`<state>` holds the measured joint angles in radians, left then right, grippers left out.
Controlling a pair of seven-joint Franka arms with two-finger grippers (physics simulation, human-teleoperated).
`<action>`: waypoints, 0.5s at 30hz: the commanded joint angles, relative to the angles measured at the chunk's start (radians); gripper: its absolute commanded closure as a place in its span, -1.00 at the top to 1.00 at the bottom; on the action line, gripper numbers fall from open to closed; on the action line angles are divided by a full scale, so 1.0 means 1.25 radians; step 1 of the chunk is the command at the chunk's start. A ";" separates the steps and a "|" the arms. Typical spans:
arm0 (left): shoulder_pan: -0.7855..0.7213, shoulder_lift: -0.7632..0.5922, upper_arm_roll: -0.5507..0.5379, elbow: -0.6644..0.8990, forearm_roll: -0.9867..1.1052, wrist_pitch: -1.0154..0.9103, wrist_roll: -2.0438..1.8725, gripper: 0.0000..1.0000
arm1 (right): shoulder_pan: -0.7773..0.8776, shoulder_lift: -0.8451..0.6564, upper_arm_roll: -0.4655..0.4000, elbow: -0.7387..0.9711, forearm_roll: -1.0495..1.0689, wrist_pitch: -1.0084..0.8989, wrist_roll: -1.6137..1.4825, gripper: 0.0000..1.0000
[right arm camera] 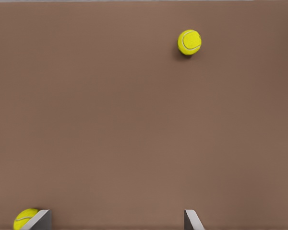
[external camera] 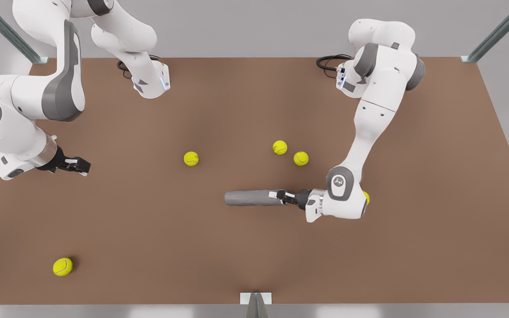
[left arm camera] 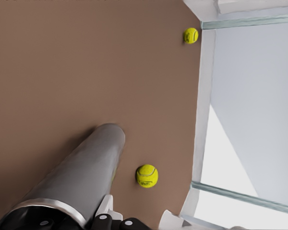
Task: Put the tennis tube upright
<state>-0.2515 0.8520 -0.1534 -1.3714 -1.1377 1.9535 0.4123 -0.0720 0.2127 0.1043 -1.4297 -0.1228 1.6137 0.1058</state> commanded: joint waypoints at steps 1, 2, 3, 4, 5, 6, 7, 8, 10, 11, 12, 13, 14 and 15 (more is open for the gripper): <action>0.000 -0.003 0.000 0.000 0.012 -0.002 -0.003 -0.57 | 0.000 0.000 0.000 0.000 0.000 0.000 0.000 1.00; 0.000 -0.005 0.001 0.000 0.012 -0.003 -0.005 -0.57 | 0.000 0.000 0.000 0.000 0.000 0.000 0.000 1.00; 0.000 -0.010 0.007 0.000 0.013 -0.012 -0.021 -0.57 | 0.000 0.000 0.000 0.000 0.000 0.000 0.000 1.00; 0.000 -0.015 0.009 0.000 0.019 -0.013 -0.033 -0.57 | 0.000 0.000 0.000 0.000 -0.001 0.000 0.000 1.00; 0.000 -0.020 0.010 0.000 0.020 -0.013 -0.039 -0.57 | -0.001 -0.001 0.000 0.000 -0.001 0.000 0.000 1.00; 0.000 -0.028 0.023 0.000 0.020 -0.032 -0.040 -0.57 | 0.001 0.000 0.000 0.000 -0.001 0.000 0.000 1.00; 0.000 -0.037 0.032 0.000 0.036 -0.041 -0.045 -0.57 | 0.000 0.000 0.000 0.000 -0.001 0.000 0.000 1.00; 0.000 -0.043 0.032 0.001 0.063 -0.041 -0.056 -0.57 | 0.000 0.000 0.000 0.000 -0.001 0.000 0.000 1.00; 0.002 -0.048 0.034 0.001 0.065 -0.041 -0.055 -0.57 | 0.000 0.000 0.000 0.000 -0.001 -0.001 0.000 1.00; 0.002 -0.056 0.038 0.001 0.081 -0.041 -0.056 -0.57 | 0.000 0.003 0.000 0.000 -0.001 0.000 0.000 1.00; 0.002 -0.059 0.044 0.001 0.087 -0.041 -0.056 -0.57 | 0.000 0.003 0.000 0.000 -0.001 0.000 -0.001 1.00; 0.002 -0.066 0.053 0.001 0.089 -0.047 -0.056 -0.57 | 0.000 0.003 -0.001 0.000 -0.002 0.000 -0.002 1.00; 0.004 -0.074 0.053 0.001 0.137 -0.047 -0.068 -0.57 | 0.000 0.003 0.000 0.000 -0.001 0.000 -0.002 1.00; 0.005 -0.078 0.053 0.001 0.140 -0.047 -0.070 -0.57 | -0.001 0.003 0.000 0.000 -0.001 0.000 -0.002 1.00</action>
<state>-0.2439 0.7534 -0.0874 -1.3698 -0.9971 1.8933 0.3250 -0.0736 0.2164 0.1042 -1.4297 -0.1237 1.6137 0.1028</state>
